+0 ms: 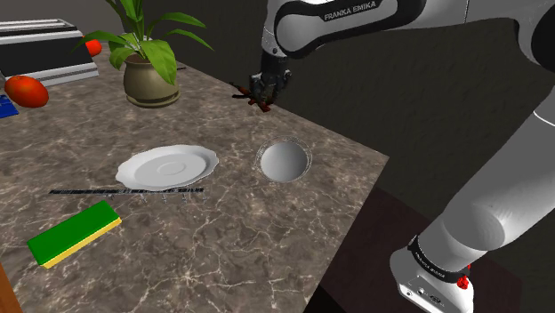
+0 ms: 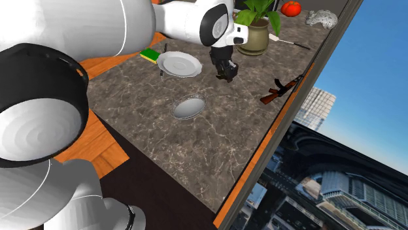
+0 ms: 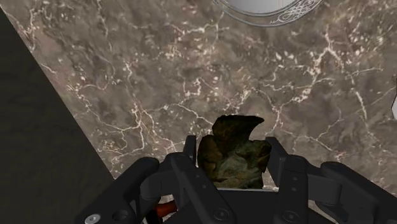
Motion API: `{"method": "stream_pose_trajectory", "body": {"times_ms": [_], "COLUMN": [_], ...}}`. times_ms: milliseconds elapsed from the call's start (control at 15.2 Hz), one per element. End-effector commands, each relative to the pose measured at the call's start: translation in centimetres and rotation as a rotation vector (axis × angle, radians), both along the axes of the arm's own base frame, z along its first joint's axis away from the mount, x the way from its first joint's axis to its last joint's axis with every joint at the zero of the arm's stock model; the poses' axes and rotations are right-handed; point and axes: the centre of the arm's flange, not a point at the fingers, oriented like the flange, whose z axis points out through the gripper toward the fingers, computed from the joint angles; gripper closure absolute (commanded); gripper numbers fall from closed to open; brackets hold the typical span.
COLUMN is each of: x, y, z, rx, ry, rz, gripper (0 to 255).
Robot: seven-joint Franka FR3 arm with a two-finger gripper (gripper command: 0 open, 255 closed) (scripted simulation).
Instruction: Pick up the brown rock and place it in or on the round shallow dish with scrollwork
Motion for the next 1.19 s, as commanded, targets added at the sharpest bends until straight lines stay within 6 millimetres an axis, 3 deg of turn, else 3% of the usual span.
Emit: {"method": "stream_pose_trajectory", "body": {"times_ms": [0, 792, 1122], "x": [-2.6, -17.6, -17.6], "y": [0.6, 4.9, 4.9], "z": [0.2, 0.6, -2.0], "rx": [0.000, 0.000, 0.000], "ry": [0.000, 0.000, 0.000], "rz": [0.000, 0.000, 0.000], "gripper": [255, 255, 255]}}
